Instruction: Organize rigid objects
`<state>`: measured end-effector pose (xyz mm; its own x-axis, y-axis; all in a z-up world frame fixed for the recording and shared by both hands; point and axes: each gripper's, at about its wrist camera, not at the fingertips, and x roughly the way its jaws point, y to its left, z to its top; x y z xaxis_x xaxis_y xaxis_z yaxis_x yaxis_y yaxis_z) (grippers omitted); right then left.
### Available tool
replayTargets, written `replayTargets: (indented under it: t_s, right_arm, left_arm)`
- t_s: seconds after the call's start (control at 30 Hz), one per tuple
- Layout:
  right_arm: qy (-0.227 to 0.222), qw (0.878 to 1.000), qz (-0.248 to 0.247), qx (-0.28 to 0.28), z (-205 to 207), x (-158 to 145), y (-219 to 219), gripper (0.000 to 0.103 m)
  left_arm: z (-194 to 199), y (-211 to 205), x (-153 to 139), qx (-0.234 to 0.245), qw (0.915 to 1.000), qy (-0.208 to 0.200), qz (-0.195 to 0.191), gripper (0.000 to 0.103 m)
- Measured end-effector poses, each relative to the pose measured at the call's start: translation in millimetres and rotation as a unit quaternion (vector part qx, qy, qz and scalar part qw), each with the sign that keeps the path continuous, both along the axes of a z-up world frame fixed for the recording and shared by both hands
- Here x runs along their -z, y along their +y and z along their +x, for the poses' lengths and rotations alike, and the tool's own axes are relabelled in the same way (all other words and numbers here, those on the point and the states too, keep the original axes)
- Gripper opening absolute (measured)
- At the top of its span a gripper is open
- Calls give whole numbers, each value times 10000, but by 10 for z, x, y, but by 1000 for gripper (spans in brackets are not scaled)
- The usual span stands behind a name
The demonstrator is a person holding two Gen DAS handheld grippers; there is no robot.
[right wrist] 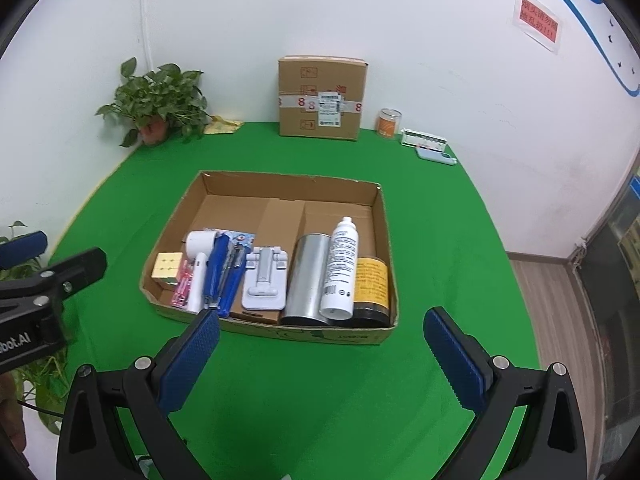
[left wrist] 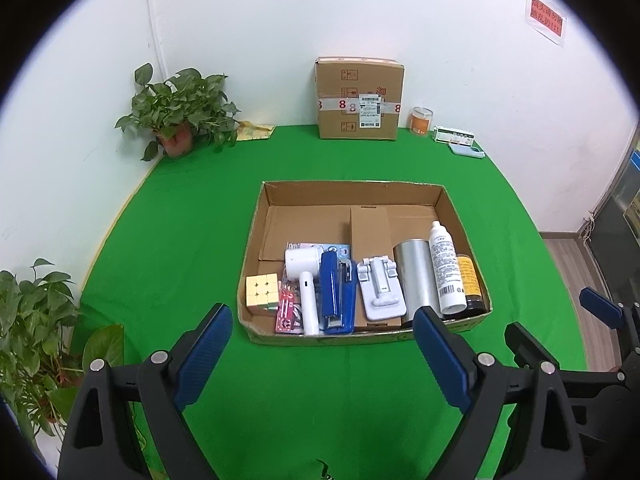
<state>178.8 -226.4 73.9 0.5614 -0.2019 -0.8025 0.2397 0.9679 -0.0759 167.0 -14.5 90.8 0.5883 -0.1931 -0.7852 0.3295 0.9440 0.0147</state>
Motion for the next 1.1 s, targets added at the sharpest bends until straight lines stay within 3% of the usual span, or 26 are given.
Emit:
replayTargets:
  t_s: [0.7,1.0,1.1]
  right_arm:
    - [79,9997,-151,152,-14,-22,274,102]
    - [-74,9995,-185,240,-135,-60,260,103]
    - [-78,9993,-165,314,-165,-69,217,103]
  left_arm:
    - [23,114,77,189,9996,175,-73,92]
    - [-75,145,24,172,9996,-57,-235,92]
    - [-65,118,61,86,9999,-19,-91,92]
